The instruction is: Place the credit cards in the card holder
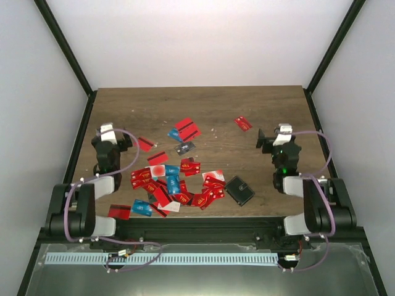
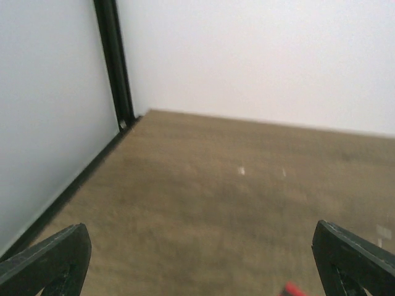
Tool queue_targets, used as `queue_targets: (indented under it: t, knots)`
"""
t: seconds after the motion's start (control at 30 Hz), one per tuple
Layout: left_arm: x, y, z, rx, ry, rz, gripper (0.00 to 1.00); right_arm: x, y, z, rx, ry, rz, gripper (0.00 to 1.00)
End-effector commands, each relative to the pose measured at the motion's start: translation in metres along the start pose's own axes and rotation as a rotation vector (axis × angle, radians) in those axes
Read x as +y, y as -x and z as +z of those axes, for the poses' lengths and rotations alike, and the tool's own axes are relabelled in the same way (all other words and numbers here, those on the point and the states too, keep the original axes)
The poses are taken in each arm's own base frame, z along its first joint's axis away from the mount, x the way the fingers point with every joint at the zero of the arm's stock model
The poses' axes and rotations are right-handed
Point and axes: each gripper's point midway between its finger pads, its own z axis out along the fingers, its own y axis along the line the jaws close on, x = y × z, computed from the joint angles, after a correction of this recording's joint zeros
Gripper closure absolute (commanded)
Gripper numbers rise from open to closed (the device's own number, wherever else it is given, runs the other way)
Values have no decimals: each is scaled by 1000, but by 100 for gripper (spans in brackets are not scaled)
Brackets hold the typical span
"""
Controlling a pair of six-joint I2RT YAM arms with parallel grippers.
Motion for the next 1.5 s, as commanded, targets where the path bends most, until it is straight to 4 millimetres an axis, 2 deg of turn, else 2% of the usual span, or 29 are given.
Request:
queue_targets:
  t: [0.0,0.1,0.17,0.23,0.27,0.33,0.4,0.5,0.53,0.63,0.73,0.9,1.0,1.13,1.27,1.47]
  knots:
    - [14,41,4,59,110,-70,0,5,58,12,10,10,68,0]
    - [10,70,-6,52,88,-143,0,16,100,11,-4,68,157,0]
    - [1,91,-16,34,29,-199,0,16,125,10,-12,65,292,0]
    - [1,110,-24,38,25,-280,0,11,127,12,72,20,428,0]
    - [1,121,-28,41,24,-334,0,18,129,14,103,56,437,0]
    - [1,127,-37,85,29,-423,0,36,133,19,163,149,418,0]
    - [-10,129,-42,126,-34,-448,0,44,128,21,232,184,433,0]
    - [-25,112,-42,273,-85,-441,0,57,122,18,290,241,458,0]
    - [-30,99,-42,332,-101,-447,0,64,117,15,316,266,469,0]
    - [-54,59,-46,501,-193,-450,0,86,96,9,425,332,472,0]
    - [-74,29,-54,603,-232,-394,0,121,67,3,544,390,456,0]
    - [-113,-6,-69,714,-309,-282,0,184,14,-15,729,437,373,0]
    - [-141,-21,-80,766,-373,-208,1,203,-9,-28,800,409,355,0]
    - [-180,-45,-101,835,-447,-145,7,233,-28,-50,865,453,341,0]
    - [-211,-72,-123,910,-533,-100,17,246,-45,-68,937,502,371,0]
    - [-236,-97,-138,989,-587,-41,29,247,-65,-83,999,537,405,0]
